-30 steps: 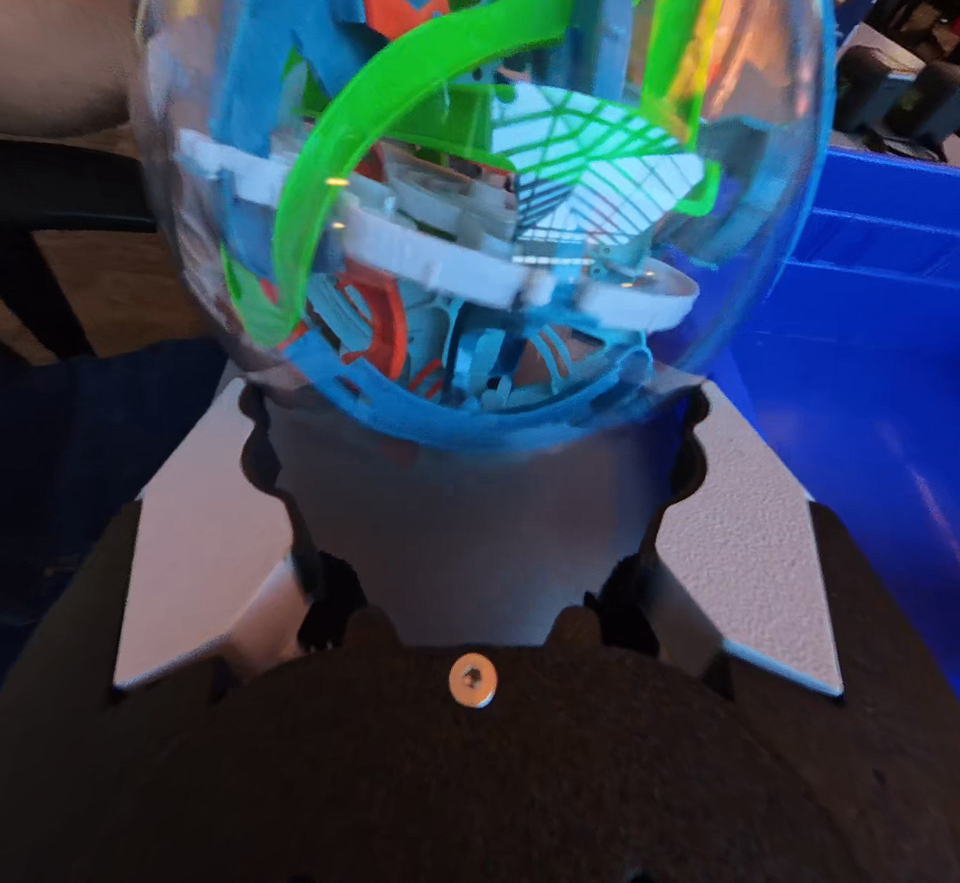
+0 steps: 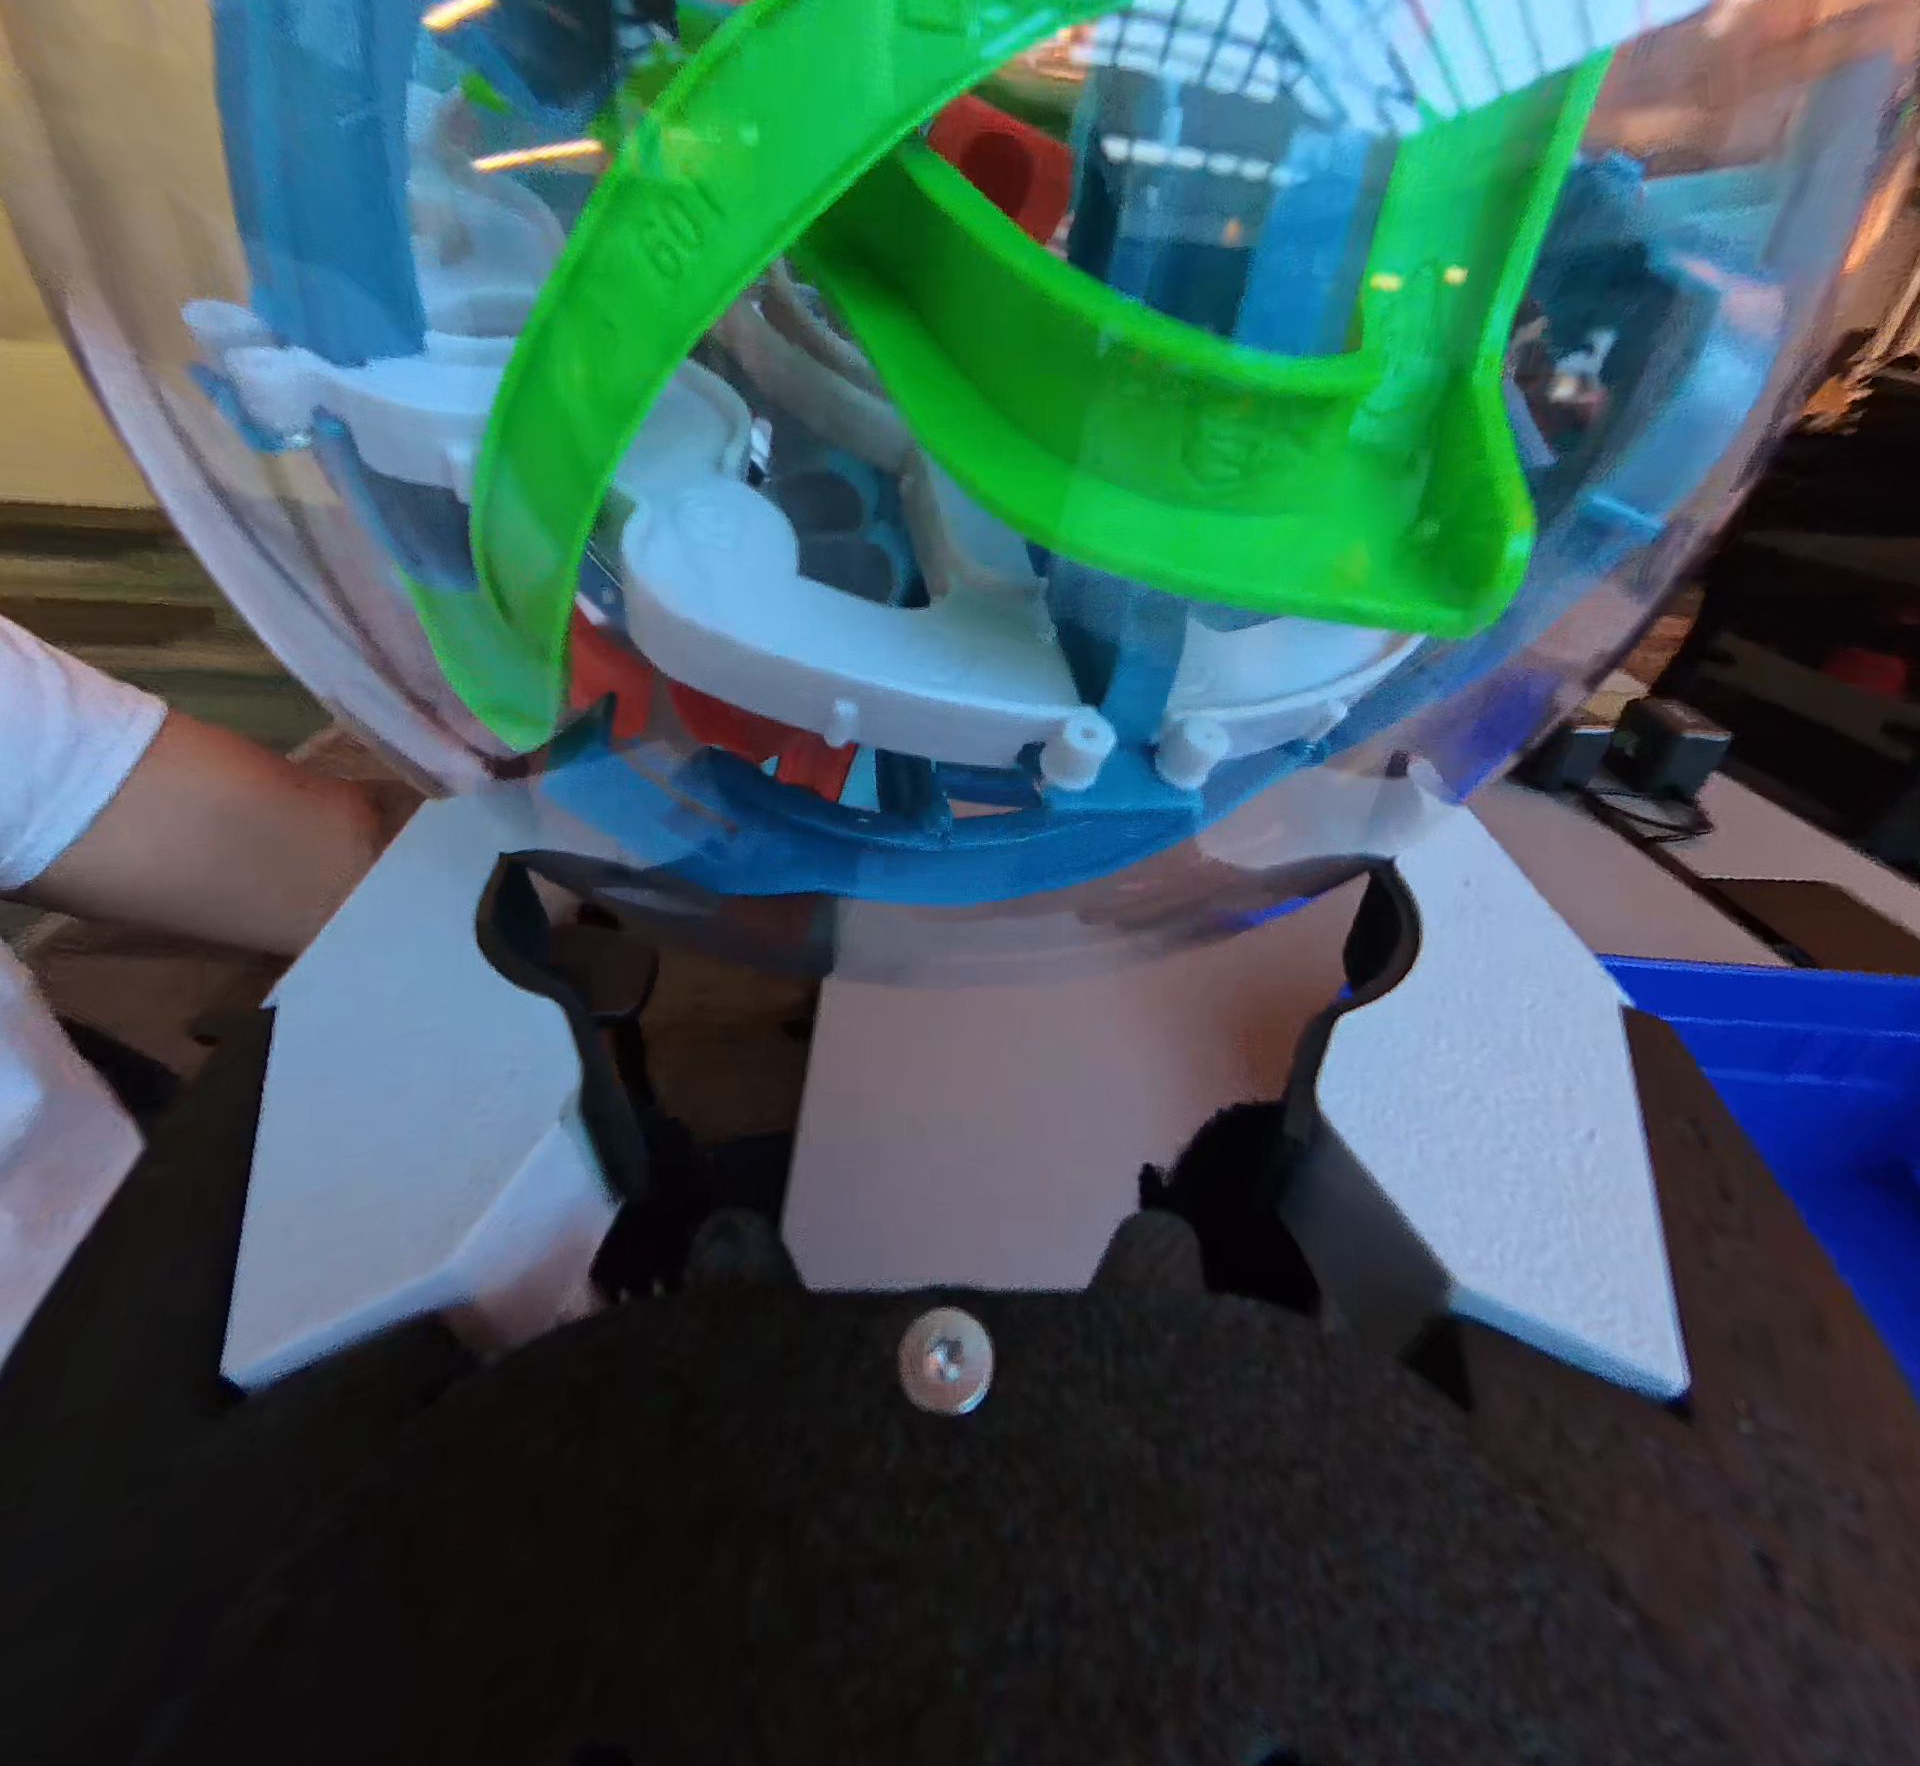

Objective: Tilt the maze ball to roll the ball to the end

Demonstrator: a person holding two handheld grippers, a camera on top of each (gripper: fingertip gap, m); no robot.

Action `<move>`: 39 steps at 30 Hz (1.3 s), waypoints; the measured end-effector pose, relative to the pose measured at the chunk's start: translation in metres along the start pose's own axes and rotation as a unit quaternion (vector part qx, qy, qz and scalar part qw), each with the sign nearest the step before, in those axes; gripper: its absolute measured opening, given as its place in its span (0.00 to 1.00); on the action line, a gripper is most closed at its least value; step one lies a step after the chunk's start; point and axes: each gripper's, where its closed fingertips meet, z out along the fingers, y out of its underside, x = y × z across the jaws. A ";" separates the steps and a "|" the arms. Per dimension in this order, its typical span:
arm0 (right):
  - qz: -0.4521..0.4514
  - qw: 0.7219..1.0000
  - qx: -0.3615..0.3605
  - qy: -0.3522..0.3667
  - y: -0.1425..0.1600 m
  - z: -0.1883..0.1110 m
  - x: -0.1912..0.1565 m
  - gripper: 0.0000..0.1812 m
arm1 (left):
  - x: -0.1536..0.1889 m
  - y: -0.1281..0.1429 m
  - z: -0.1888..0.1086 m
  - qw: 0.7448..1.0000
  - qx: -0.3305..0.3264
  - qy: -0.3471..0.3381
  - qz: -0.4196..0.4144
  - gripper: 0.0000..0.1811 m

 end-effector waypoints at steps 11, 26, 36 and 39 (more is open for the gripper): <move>-0.226 0.972 -0.004 0.069 -0.038 -0.017 -0.027 0.85 | 0.032 -0.015 0.003 0.997 0.036 0.070 -0.004 0.80; -0.334 0.940 -0.024 0.072 -0.026 -0.016 -0.034 0.84 | 0.070 -0.020 0.009 0.983 -0.051 0.018 0.173 0.79; -0.386 0.918 -0.006 0.095 -0.043 -0.017 -0.044 0.83 | 0.083 -0.031 0.008 0.970 -0.074 0.035 0.228 0.79; -0.425 0.898 -0.028 0.111 -0.046 -0.022 -0.047 0.83 | 0.090 -0.029 0.008 0.960 -0.083 0.035 0.264 0.79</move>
